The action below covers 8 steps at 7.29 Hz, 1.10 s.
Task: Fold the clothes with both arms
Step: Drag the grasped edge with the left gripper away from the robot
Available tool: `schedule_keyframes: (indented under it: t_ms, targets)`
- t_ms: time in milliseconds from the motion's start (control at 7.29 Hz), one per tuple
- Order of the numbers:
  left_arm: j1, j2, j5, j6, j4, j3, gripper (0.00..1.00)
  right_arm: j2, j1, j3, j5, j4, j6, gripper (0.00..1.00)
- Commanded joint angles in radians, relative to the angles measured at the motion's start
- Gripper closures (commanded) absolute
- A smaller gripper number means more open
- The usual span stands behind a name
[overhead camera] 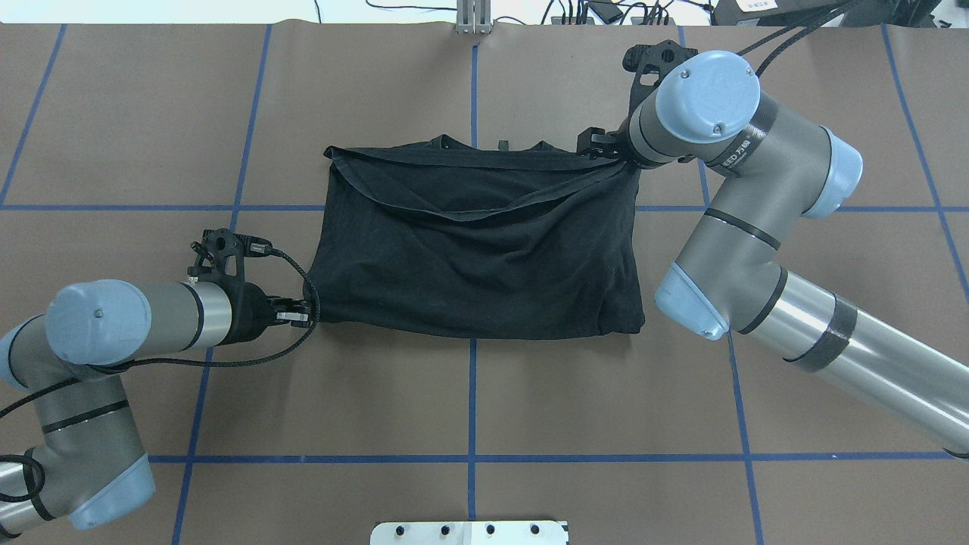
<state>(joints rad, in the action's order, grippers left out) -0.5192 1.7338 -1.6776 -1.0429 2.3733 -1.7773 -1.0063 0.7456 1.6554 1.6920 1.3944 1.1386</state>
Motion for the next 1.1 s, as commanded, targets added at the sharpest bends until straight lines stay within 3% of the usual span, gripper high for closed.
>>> schedule_keyframes:
  t_ms: [0, 274, 549, 686, 960]
  targets:
    - [-0.198, 0.009, -0.011, 0.255, 0.009, 0.109, 1.0, 0.0, -0.003, 0.0, -0.002, 0.0, 0.001, 0.0]
    - [-0.383, 0.167, -0.066, 0.445, 0.011, 0.358, 1.0, 0.002, -0.014, -0.002, -0.002, 0.0, 0.001, 0.0]
    - [-0.465, 0.504, -0.071, 0.521, 0.145, 0.841, 1.0, 0.002, -0.02, -0.003, -0.003, 0.0, 0.0, 0.0]
    - [-0.476, 0.604, -0.07, 0.529, 0.153, 0.957, 1.0, 0.002, -0.023, -0.002, -0.005, 0.0, 0.001, 0.0]
    - [-0.476, 0.632, -0.071, 0.532, 0.158, 0.999, 1.0, 0.002, -0.028, -0.002, -0.009, 0.0, 0.004, 0.0]
